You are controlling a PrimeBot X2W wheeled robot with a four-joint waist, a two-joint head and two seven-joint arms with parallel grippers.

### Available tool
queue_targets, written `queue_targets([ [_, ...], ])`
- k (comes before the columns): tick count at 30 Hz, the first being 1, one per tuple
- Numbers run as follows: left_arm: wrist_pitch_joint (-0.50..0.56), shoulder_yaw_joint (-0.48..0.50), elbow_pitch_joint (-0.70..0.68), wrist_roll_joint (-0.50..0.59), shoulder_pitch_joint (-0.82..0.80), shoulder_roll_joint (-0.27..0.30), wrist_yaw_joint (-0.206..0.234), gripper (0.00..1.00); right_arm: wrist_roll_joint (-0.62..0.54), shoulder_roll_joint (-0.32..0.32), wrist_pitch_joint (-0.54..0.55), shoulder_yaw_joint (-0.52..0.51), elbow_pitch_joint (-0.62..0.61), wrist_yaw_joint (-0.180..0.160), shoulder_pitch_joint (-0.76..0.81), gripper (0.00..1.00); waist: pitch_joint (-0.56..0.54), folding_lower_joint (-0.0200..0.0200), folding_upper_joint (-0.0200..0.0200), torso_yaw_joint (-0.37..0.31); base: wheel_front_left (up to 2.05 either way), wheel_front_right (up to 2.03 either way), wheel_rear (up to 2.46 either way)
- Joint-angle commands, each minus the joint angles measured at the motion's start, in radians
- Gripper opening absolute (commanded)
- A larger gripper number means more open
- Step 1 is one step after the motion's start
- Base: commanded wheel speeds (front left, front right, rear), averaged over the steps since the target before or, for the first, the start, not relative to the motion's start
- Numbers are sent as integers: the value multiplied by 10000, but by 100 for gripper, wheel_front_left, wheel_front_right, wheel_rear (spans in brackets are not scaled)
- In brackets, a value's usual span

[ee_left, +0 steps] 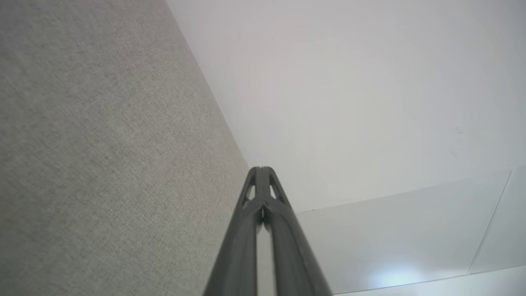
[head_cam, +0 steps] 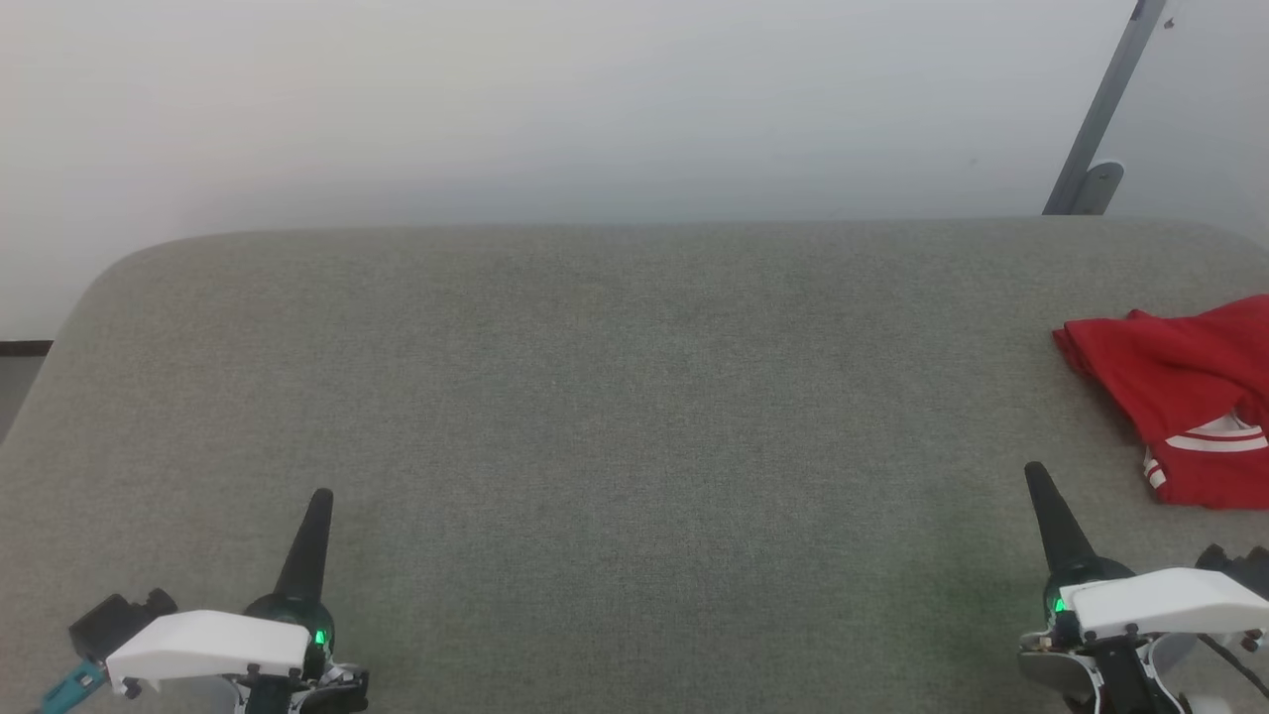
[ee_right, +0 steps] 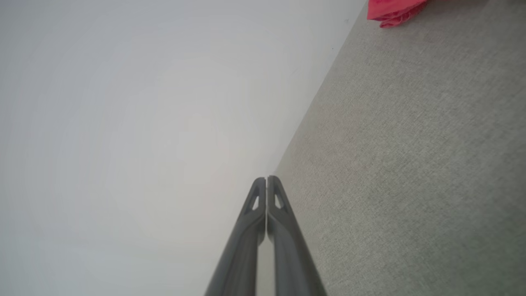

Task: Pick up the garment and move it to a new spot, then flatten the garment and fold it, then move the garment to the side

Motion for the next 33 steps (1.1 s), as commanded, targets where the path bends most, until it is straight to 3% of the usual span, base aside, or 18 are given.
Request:
queue_targets([
  [1,90,76,-98,-202,-257,-13,-22,0,272,19,83,-21,-114,3,-182,0,4,0,0,-2,0,0,0],
  [33,744,243,-114,-2061,-596,-561,-29,0,2862,77,656,-36,-192,4,-345,0,94,0,0,-42,0,0,0],
])
